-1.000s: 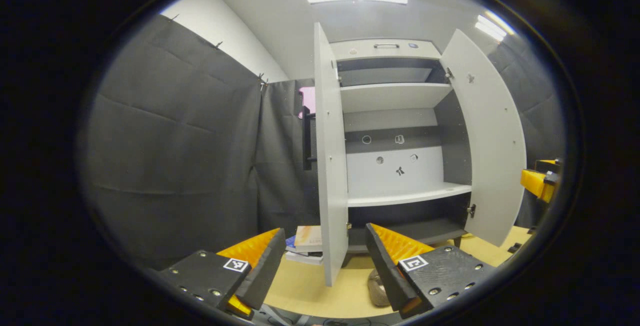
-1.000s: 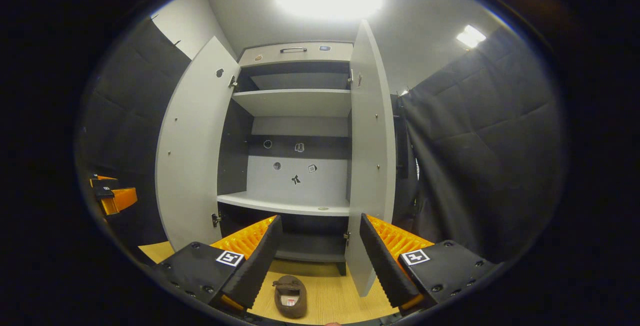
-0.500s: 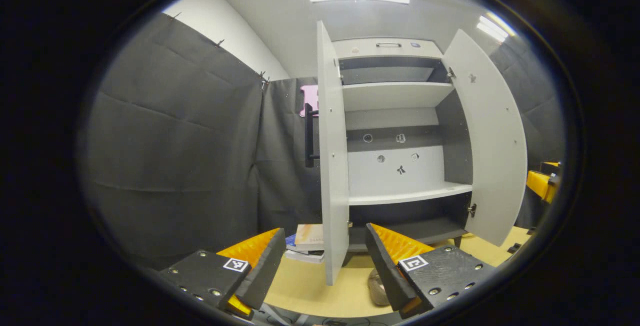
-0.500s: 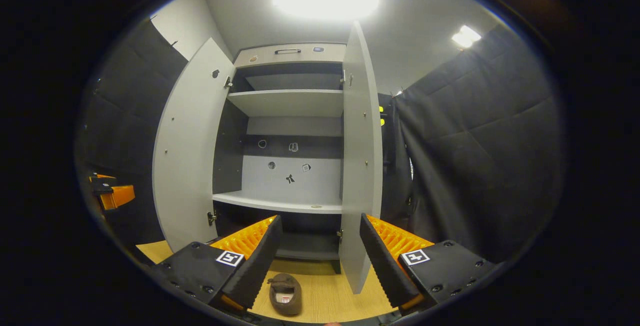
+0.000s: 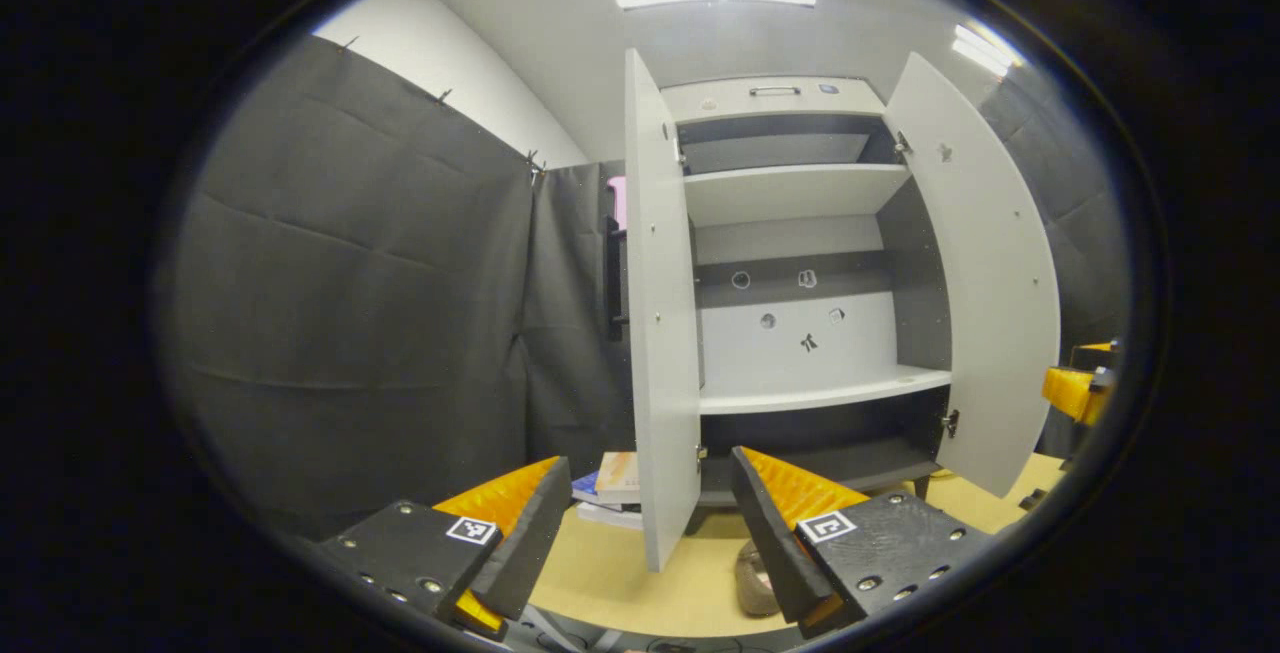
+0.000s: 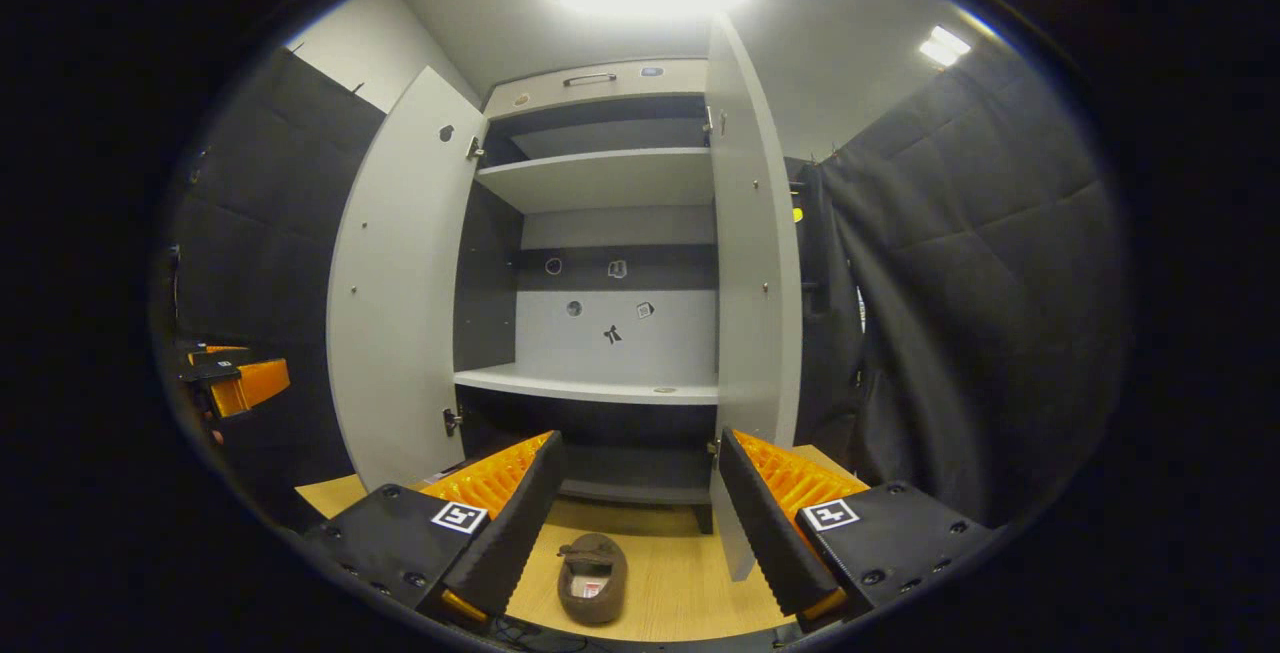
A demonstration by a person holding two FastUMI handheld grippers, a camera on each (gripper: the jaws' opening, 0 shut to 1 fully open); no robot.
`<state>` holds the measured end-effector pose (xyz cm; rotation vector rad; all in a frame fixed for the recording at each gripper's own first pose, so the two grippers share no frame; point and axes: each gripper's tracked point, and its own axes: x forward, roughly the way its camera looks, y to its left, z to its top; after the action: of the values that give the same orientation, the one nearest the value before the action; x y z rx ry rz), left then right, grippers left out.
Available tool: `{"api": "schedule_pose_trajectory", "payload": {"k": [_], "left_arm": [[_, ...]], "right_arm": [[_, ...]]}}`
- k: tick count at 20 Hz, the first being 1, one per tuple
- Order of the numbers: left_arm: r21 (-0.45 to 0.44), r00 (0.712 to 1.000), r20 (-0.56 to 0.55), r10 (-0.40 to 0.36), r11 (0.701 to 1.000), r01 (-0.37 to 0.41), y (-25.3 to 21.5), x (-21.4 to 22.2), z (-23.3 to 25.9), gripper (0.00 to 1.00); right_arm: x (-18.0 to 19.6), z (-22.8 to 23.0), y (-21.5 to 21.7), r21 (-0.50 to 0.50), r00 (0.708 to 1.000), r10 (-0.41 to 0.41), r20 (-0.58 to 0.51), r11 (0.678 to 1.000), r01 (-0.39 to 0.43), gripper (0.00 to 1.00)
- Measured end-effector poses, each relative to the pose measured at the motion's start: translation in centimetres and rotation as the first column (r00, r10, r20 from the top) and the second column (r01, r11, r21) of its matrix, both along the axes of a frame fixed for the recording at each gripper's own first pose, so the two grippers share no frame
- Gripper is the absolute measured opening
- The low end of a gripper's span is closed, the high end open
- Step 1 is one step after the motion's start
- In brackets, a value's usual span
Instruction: Grab one shoe with the right hand and put it into the shoe cabinet, grab the other shoe with the left hand and put it into the shoe cabinet; then close the right door with the right hand and the left door with the left hand.
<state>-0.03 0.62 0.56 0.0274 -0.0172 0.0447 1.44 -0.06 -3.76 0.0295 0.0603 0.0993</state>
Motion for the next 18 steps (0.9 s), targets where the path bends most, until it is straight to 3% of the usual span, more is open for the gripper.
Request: {"api": "schedule_pose_trajectory", "payload": {"k": [5,10,13,18], "left_arm": [[0.009,1.000,-0.011,0.024,1.000,-0.024,0.3,0.3,-0.3,0.92],[0.040,0.999,-0.034,0.029,0.999,-0.028,0.7,0.3,-0.9,0.92],[0.057,0.999,-0.027,0.038,0.998,-0.037,1.2,1.0,-0.7,0.92],[0.068,0.997,-0.057,0.049,0.997,-0.045,1.6,1.2,-1.4,0.92]], "right_arm": [[2.3,-5.1,4.1,-0.033,0.985,0.127,-0.120,0.991,-0.131,0.98],[5.4,-11.4,7.3,-0.009,0.942,0.189,-0.278,0.980,-0.200,0.96],[6.5,-15.0,8.7,-0.017,0.904,0.215,-0.368,0.971,-0.238,0.99],[6.7,-21.5,10.1,-0.001,0.806,0.247,-0.538,0.956,-0.293,0.99]]}}
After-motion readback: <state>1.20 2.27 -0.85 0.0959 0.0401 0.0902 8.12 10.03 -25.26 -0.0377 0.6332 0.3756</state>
